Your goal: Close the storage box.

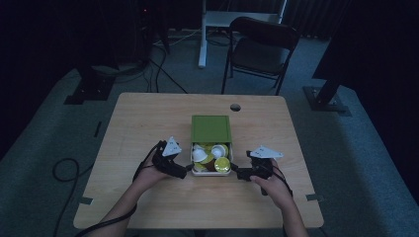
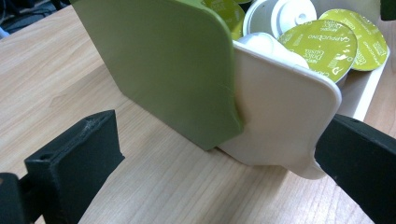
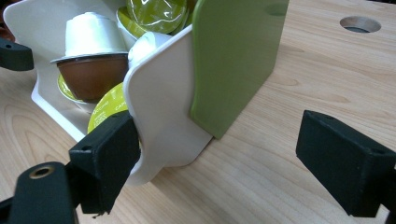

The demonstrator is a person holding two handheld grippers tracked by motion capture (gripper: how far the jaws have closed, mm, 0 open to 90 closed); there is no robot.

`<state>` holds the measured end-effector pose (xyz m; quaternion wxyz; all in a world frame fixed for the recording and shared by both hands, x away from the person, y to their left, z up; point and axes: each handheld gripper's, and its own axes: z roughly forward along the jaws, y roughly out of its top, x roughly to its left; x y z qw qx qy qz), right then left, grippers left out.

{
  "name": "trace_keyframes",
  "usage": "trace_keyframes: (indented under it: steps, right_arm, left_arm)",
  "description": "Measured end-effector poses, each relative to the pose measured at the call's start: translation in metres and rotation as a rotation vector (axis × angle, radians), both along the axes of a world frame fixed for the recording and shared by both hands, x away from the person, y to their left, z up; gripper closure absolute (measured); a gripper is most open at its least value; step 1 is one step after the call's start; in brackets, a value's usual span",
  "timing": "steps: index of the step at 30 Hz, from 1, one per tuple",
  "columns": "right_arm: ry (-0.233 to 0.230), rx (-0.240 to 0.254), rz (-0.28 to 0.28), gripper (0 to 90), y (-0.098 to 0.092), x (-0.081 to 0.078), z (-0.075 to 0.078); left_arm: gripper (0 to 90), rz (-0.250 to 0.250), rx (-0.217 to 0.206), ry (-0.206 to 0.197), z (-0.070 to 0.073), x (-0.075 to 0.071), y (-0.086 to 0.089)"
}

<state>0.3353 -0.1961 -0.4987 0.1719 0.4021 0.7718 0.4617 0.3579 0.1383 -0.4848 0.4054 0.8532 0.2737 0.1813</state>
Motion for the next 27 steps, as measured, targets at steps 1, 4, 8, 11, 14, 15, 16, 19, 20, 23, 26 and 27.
trace_keyframes:
  steps: [1, 4, 8, 11, 14, 15, 16, 19, 20, 23, 26, 27]
  right_arm:
    - [-0.001, 0.000, -0.001, 13.0, 0.000, 0.001, 0.000]
    - [0.004, 0.002, -0.001, 13.0, 0.000, 0.004, 0.000]
    - [0.005, -0.006, -0.001, 13.0, 0.000, 0.008, 0.001]
    - [0.008, -0.004, -0.004, 13.0, 0.001, 0.010, 0.001]
    - [0.007, -0.004, -0.016, 13.1, 0.002, 0.013, 0.001]
    - [0.007, -0.004, -0.016, 13.1, 0.002, 0.013, 0.001]
    - [0.006, -0.002, -0.017, 13.0, 0.002, 0.014, 0.001]
    - [0.009, 0.005, -0.021, 12.9, 0.002, 0.016, 0.000]
    - [0.009, 0.006, -0.022, 12.7, 0.002, 0.016, 0.000]
    - [0.009, 0.004, -0.030, 12.6, 0.003, 0.018, 0.000]
    - [0.009, 0.004, -0.034, 12.6, 0.003, 0.020, 0.000]
    - [0.009, 0.004, -0.037, 12.6, 0.004, 0.021, 0.000]
  left_arm:
    - [0.5, 0.000, 0.001, 0.002, 0.000, 0.001, -0.001]
    - [0.5, 0.001, -0.002, 0.008, -0.001, 0.004, -0.001]
    - [0.4, 0.007, 0.009, 0.005, 0.001, 0.007, -0.002]
    - [0.4, 0.008, 0.017, 0.002, 0.001, 0.008, -0.002]
    - [0.5, 0.019, 0.015, -0.006, 0.004, 0.014, -0.004]
    - [0.5, 0.019, 0.015, -0.006, 0.004, 0.014, -0.004]
    - [0.5, 0.023, 0.008, -0.007, 0.004, 0.015, -0.004]
    - [0.5, 0.033, 0.009, -0.014, 0.003, 0.017, -0.004]
    - [0.5, 0.032, 0.011, -0.013, 0.002, 0.018, -0.004]
    - [0.5, 0.033, 0.018, -0.017, 0.003, 0.020, -0.005]
    - [0.4, 0.034, 0.023, -0.016, 0.003, 0.023, -0.005]
    - [0.4, 0.032, 0.023, -0.014, 0.003, 0.024, -0.005]
